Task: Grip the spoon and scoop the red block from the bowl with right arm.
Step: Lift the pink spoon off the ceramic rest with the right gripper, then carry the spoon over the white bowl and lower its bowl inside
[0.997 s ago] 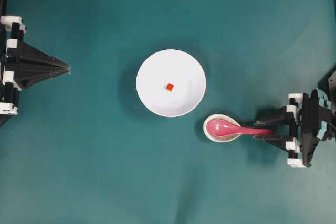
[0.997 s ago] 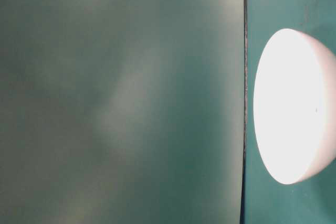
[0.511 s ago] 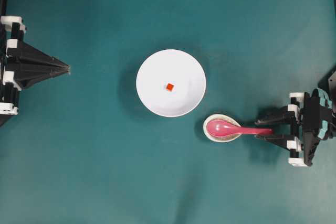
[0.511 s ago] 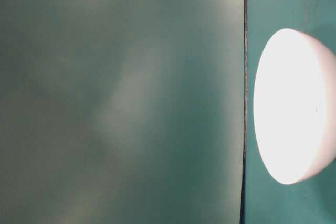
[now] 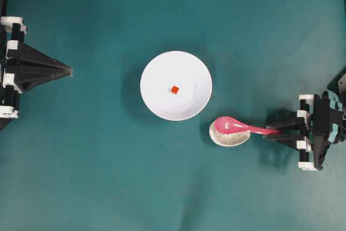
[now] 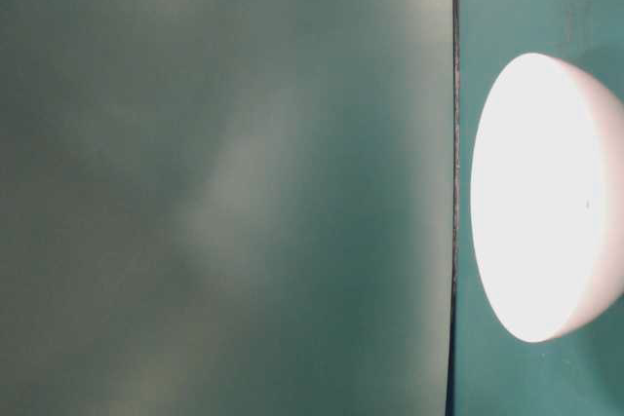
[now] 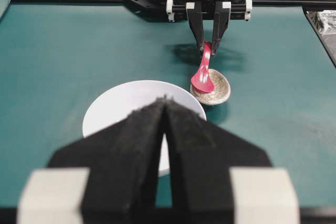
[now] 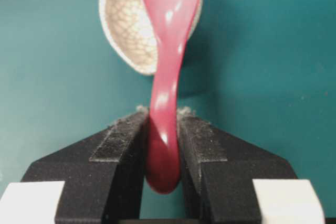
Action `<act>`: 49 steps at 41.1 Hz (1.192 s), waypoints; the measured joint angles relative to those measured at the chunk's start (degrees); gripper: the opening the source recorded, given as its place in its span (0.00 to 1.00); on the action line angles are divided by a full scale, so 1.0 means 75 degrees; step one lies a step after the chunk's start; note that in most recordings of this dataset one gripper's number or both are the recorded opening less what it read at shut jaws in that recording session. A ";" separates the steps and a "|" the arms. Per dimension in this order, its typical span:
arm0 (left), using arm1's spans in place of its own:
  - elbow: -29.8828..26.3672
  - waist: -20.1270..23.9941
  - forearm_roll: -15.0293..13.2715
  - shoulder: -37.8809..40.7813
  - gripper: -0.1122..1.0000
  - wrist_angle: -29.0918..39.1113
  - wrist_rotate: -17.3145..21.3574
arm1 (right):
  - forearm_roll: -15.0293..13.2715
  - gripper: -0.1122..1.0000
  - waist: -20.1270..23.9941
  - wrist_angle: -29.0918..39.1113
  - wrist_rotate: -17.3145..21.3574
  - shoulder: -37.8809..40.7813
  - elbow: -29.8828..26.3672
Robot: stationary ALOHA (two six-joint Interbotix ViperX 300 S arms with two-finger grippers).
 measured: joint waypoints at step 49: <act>-0.0059 0.0000 -0.0012 0.0000 0.10 0.0000 0.0000 | -0.0023 0.32 -0.0352 0.0410 -0.2191 -0.3316 -0.0270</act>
